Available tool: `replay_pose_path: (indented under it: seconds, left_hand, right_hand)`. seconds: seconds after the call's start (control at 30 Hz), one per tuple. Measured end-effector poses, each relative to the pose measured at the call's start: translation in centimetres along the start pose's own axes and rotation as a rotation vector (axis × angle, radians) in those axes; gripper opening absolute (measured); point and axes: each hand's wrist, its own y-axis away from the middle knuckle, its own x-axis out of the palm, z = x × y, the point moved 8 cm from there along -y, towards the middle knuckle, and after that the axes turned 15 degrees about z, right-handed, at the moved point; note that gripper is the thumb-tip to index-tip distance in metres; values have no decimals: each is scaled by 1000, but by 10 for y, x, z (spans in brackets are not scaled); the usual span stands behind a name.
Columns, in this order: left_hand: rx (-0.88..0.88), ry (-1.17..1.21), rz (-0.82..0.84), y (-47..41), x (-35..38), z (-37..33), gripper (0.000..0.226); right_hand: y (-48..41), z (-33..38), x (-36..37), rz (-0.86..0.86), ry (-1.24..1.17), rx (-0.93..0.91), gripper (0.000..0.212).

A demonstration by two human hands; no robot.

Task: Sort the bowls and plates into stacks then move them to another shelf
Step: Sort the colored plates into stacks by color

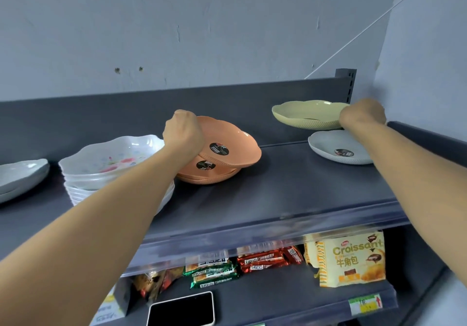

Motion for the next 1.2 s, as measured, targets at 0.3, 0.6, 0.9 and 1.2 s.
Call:
replay_pose_path:
  seconds: [0.3, 0.6, 0.9, 1.2]
  left_hand:
    - [-22, 128, 65, 2, 6, 13, 30]
    - [-7, 39, 39, 18, 19, 16, 20]
    - [17, -222, 103, 27, 33, 15, 25]
    - [99, -468, 142, 41, 49, 11, 27]
  right_hand:
    - [11, 39, 23, 80, -21, -98, 29]
    - [19, 62, 40, 132, -38, -173, 16]
    - [37, 76, 66, 269, -15, -276, 26]
    - [53, 75, 91, 397, -45, -340, 28]
